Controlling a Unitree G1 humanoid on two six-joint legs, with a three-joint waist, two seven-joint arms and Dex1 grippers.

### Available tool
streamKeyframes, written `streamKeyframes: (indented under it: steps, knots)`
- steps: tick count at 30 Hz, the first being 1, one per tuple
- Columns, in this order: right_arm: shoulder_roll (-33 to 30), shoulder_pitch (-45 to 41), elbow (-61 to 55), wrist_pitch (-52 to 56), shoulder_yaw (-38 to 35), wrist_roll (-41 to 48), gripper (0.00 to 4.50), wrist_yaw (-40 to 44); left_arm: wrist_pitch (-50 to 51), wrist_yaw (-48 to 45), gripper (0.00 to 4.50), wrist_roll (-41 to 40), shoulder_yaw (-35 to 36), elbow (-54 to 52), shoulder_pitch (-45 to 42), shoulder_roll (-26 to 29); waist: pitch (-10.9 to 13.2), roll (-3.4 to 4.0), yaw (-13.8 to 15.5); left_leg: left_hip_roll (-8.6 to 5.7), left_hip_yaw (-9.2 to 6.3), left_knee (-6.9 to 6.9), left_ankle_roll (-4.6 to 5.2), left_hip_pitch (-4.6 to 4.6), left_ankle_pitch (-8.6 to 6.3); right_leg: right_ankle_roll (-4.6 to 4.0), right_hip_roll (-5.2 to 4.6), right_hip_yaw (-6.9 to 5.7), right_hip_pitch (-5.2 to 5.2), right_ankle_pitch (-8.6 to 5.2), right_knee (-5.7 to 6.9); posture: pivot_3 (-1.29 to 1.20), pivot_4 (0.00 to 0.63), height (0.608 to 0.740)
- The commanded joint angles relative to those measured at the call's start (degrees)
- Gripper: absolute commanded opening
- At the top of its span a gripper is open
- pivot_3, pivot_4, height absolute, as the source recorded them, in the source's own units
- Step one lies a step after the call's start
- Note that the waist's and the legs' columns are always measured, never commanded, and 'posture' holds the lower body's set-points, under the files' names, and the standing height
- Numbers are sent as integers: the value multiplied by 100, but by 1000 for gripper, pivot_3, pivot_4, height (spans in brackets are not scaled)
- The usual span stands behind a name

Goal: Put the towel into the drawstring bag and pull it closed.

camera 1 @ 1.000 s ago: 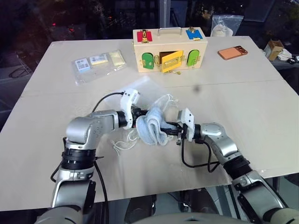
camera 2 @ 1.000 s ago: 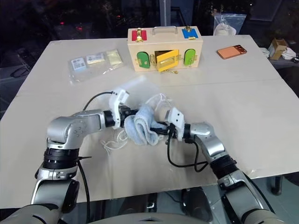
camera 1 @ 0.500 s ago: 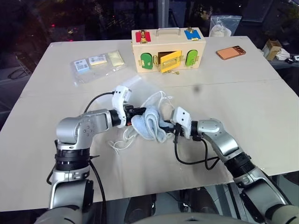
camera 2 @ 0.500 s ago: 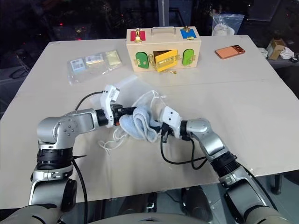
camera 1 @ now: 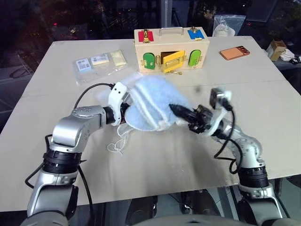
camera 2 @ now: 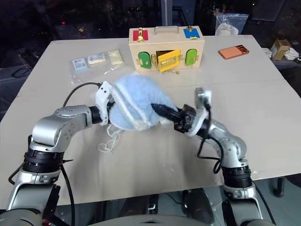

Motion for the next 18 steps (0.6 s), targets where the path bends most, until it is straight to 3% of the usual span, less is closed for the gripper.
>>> streamKeyframes:
  steps: [1,3,6,8,18]
  knots:
    - [51,-89,-168,-408,-189,-148,42,-284,-243,-85,0,138,44,-105,25,92,0,0,-3,0,0,0,1,0,0,0,3,1,0,0,0,0,150,740]
    - [-10,-146,-181,-366,-393,8,42,-484,-341,-79,0,259,8,-83,46,119,0,0,-7,-1,4,0,2,-2,0,1,21,5,-6,0,2,0,150,740]
    - [-335,-162,-168,-853,182,-1346,42,-844,-359,-60,0,307,29,-126,43,79,-1,-1,-4,-3,7,6,1,-24,1,3,24,5,-27,1,3,0,150,740]
    - [-445,-78,-147,-1285,600,-1911,42,-658,-311,-41,0,316,24,-196,41,48,-1,-1,-4,-5,15,11,-5,-40,5,4,25,4,-43,2,4,0,150,740]
    - [-493,-173,543,-1628,1583,-2893,42,-341,-288,147,0,479,-89,-479,-62,-134,-2,-3,1,-7,21,16,-12,-42,10,8,30,-1,-44,2,3,0,150,740]
